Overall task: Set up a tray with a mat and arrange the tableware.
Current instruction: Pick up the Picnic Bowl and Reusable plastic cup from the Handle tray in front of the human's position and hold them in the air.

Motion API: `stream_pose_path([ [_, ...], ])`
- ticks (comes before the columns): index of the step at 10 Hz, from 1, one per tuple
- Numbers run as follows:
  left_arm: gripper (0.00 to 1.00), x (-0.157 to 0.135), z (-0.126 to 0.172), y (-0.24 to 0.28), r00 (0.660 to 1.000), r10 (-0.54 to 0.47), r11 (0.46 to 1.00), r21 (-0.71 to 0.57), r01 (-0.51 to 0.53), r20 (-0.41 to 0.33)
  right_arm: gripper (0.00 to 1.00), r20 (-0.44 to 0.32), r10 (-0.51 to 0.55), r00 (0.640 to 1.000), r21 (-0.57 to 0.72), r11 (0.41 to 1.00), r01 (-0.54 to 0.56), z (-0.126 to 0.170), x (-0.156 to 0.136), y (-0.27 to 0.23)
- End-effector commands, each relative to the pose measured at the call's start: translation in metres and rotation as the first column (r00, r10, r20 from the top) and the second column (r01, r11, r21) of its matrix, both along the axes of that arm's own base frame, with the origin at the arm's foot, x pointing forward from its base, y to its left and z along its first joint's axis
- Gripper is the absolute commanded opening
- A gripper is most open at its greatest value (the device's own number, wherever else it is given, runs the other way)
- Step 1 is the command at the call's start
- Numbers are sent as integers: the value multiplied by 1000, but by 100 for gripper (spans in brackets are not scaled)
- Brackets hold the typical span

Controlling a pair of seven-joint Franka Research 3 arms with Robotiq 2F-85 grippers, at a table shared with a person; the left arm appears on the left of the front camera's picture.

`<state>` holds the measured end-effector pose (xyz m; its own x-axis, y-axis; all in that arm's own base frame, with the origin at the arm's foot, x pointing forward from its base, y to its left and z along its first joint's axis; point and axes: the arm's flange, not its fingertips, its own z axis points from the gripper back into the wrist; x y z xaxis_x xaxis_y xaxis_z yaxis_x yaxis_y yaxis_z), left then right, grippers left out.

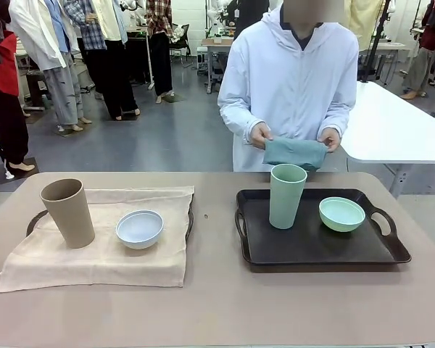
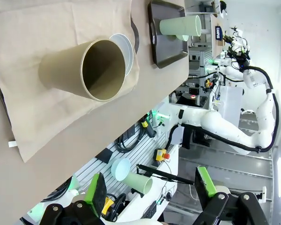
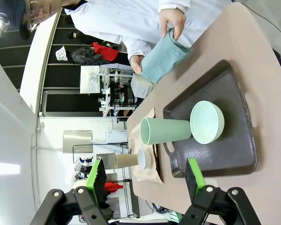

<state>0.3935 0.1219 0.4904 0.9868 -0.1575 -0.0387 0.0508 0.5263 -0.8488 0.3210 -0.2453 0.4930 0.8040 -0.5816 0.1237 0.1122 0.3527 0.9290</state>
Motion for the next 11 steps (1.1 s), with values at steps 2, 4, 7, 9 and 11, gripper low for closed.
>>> stream_pose_path([
  [2, 100, -1, 0, 2, 1000, 2, 1000, -3, -2, 1, 89, 11, -6, 1000, 13, 1000, 5, 1, 1, -1],
  [4, 100, -1, 0, 2, 1000, 2, 1000, -3, -2, 1, 89, 11, -6, 1000, 13, 1000, 5, 1, 1, -1],
  [7, 100, -1, 0, 2, 1000, 2, 1000, -3, -2, 1, 89, 11, -6, 1000, 13, 1000, 5, 1, 1, -1],
  [9, 100, -1, 0, 2, 1000, 2, 1000, -3, -2, 1, 89, 11, -6, 1000, 13, 1000, 5, 1, 1, -1],
  [11, 100, -1, 0, 2, 1000, 2, 1000, -3, -2, 1, 89, 11, -6, 1000, 13, 1000, 5, 1, 1, -1],
])
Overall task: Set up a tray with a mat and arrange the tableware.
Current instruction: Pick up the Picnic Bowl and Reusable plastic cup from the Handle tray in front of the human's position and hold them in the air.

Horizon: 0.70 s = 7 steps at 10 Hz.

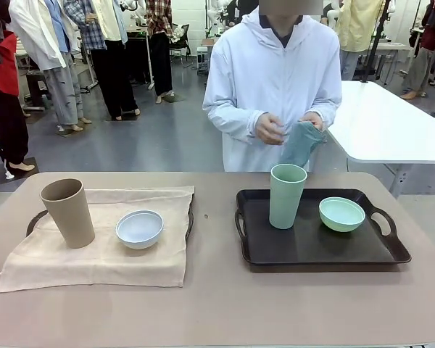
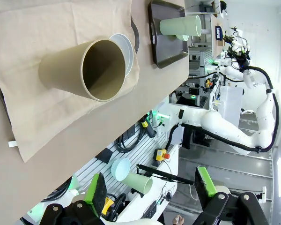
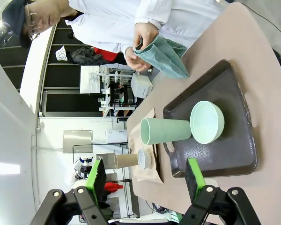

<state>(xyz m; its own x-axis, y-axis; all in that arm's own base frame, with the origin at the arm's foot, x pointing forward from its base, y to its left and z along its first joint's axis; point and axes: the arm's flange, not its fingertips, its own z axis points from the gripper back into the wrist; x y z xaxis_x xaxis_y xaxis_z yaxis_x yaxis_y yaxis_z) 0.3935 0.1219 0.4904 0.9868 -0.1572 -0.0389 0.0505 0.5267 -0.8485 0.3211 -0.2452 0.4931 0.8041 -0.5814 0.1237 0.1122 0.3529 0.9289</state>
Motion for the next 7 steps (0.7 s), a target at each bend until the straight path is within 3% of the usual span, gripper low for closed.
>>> stream_pose_path([
  [1, 100, -1, 0, 2, 1000, 2, 1000, -4, -2, 1, 89, 11, -6, 1000, 13, 1000, 6, 1, 1, -1],
  [3, 100, 0, 0, 0, 1000, 0, 1000, 0, 0, 0, 89, 0, 0, 1000, 0, 1000, 0, 0, 0, 0],
  [4, 100, 5, 11, -17, 995, -71, 997, -1, 71, 74, 89, 6, 47, 999, -73, 996, -47, 5, 5, 6],
  [5, 100, 12, 27, -41, 974, -147, 989, 38, 143, 175, 89, -21, 82, 996, -156, 984, -85, 12, 11, 17],
  [6, 100, 25, 50, -75, 929, -242, 968, 139, 211, 279, 89, -54, 128, 990, -250, 958, -137, 23, 18, 32],
  [7, 100, 31, 66, -108, 883, -342, 933, 230, 278, 321, 89, -94, 163, 982, -324, 928, -185, 33, 23, 48],
])
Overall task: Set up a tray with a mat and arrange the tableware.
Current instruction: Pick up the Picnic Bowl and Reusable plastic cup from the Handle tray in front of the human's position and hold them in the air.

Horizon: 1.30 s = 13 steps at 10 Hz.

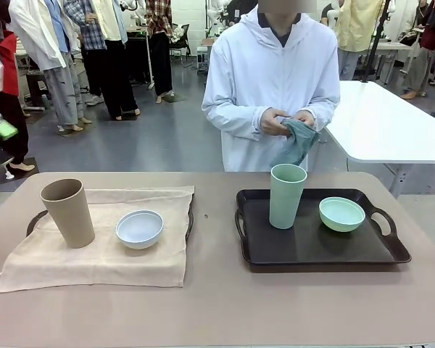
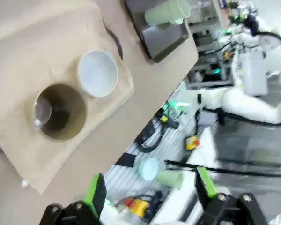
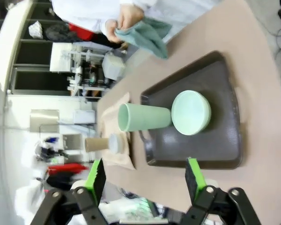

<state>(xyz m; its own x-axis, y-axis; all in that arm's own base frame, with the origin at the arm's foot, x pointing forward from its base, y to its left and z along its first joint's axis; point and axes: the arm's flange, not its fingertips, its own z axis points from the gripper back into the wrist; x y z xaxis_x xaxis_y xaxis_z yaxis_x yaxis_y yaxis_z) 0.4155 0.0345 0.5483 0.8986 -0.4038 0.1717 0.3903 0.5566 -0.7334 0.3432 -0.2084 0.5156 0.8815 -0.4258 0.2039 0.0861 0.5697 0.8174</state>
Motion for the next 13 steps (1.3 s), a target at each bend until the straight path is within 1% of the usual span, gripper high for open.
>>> stream_pose_path([
  [1, 100, 12, 19, -55, 973, -151, 981, 149, 125, 177, 89, -43, 69, 997, -181, 981, -75, 20, 3, 29],
  [2, 100, 10, 21, -91, 939, -231, 950, 265, 162, 254, 89, -55, 90, 994, -252, 962, -101, 28, 2, 47],
  [3, 100, 9, 15, -132, 888, -335, 899, 388, 201, 316, 89, -85, 112, 990, -332, 934, -134, 28, -2, 67],
  [4, 100, 9, 8, -164, 837, -425, 853, 462, 244, 344, 89, -112, 134, 985, -371, 914, -166, 24, -6, 85],
  [5, 100, 11, 0, -191, 796, -505, 790, 550, 270, 334, 89, -144, 160, 977, -399, 894, -205, 13, -13, 105],
  [6, 100, 10, -10, -214, 747, -573, 744, 597, 301, 338, 89, -173, 177, 969, -423, 875, -236, -1, -19, 121],
  [7, 100, 10, -18, -237, 695, -589, 756, 584, 295, 411, 89, -188, 180, 966, -456, 854, -248, -19, -21, 136],
  [8, 100, 4, -25, -254, 668, -588, 778, 545, 314, 455, 89, -210, 180, 961, -473, 842, -261, -32, -25, 144],
  [9, 100, 1, -32, -267, 651, -583, 795, 508, 333, 485, 89, -219, 177, 960, -473, 841, -263, -42, -25, 149],
  [10, 100, -2, -38, -272, 647, -584, 802, 476, 362, 490, 89, -224, 170, 960, -470, 844, -259, -48, -24, 152],
  [11, 100, 1, -40, -264, 692, -544, 833, 409, 374, 475, 89, -201, 147, 968, -462, 858, -226, -47, -20, 147],
  [12, 100, 1, -30, -279, 668, -585, 783, 535, 317, 461, 89, -217, 206, 954, -457, 843, -286, -40, -21, 147],
  [13, 100, 1, -30, -279, 668, -585, 783, 535, 317, 461, 89, -217, 206, 954, -457, 843, -286, -40, -21, 147],
])
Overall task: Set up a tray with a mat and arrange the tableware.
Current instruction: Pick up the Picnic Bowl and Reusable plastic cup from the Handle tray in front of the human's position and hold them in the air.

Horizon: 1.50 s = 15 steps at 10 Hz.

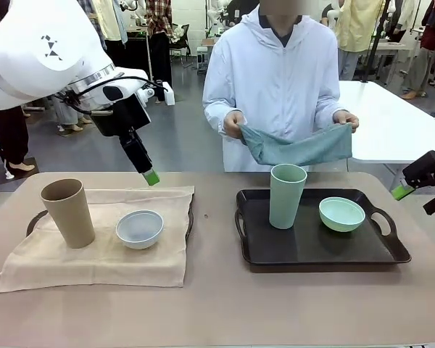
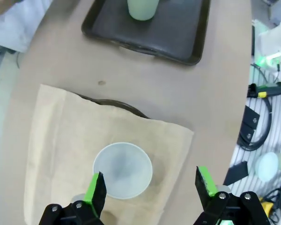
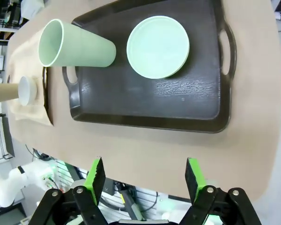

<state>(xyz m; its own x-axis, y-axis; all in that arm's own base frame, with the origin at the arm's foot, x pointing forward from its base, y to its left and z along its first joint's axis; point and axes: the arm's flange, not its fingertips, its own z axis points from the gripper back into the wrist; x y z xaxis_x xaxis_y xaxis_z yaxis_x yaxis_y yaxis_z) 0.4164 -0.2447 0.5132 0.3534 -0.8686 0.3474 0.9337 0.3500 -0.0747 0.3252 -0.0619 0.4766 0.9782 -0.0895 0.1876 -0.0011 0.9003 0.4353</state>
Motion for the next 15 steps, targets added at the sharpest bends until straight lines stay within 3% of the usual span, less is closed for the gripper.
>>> stream_pose_path([
  [1, 100, 0, 5, 0, 1000, 11, 999, 40, -11, 20, 89, -10, 12, 1000, -10, 1000, -12, -1, -3, 1],
  [4, 100, 1, 1, 1, 1000, -6, 1000, 23, 6, 14, 89, 1, 5, 1000, 6, 1000, -5, 0, 0, 1],
  [5, 100, 6, -5, -19, 978, -210, 977, -25, 210, 5, 89, 11, -20, 1000, -38, 999, 20, 7, 26, 7],
  [7, 100, 18, -19, -64, 951, -309, 950, -39, 309, 23, 89, -47, 0, 999, -108, 994, -5, 15, 74, 24],
  [9, 100, 32, -37, -91, 937, -334, 938, -56, 341, 104, 89, -73, 0, 997, -204, 979, -15, 14, 104, 41],
  [11, 100, 51, -57, -112, 917, -370, 902, -176, 393, 149, 89, -108, -23, 994, -284, 959, -8, 4, 123, 62],
  [13, 100, 69, -85, -128, 927, -322, 897, -249, 364, 195, 89, -127, -28, 992, -302, 953, -12, -5, 130, 70],
  [15, 100, 77, -102, -137, 951, -240, 901, -319, 293, 194, 89, -130, -46, 990, -285, 959, 7, -11, 134, 63],
])
